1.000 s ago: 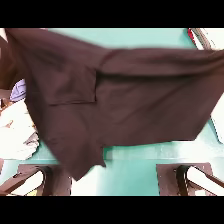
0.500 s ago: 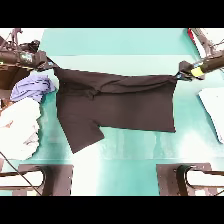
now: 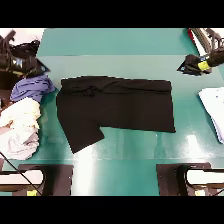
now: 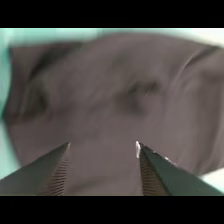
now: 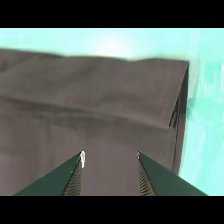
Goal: Fold the shirts.
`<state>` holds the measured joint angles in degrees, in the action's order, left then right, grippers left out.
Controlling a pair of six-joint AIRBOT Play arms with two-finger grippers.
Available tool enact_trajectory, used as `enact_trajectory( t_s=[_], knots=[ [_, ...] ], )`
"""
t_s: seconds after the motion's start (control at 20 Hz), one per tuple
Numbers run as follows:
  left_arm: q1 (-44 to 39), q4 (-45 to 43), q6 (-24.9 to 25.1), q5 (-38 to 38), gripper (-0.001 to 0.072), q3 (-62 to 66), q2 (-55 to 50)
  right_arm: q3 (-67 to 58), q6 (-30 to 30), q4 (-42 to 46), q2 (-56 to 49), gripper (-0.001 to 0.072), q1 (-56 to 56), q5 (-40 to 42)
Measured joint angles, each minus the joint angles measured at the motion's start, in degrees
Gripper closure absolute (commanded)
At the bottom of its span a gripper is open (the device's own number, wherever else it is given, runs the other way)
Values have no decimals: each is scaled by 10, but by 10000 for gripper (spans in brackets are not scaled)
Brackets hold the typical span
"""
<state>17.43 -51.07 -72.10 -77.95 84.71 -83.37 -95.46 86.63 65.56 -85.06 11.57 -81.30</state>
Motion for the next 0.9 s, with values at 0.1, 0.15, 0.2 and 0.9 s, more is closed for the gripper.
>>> enact_trajectory(
  t_s=[0.1, 0.15, 0.2, 0.9],
  knots=[
    [5, -16, 9, -1, 218, -83, 28, 11, -9, 0, 23, 330, 6, -12],
    [7, -21, 15, 5, 217, -134, 46, 23, -12, 0, 36, 330, 7, -13],
    [9, -26, 20, 19, 217, -182, 63, 36, -15, -1, 49, 330, 8, -13],
    [12, 3, 54, 159, 219, -429, 111, 173, -22, -9, 147, 330, 10, 20]
  ],
)
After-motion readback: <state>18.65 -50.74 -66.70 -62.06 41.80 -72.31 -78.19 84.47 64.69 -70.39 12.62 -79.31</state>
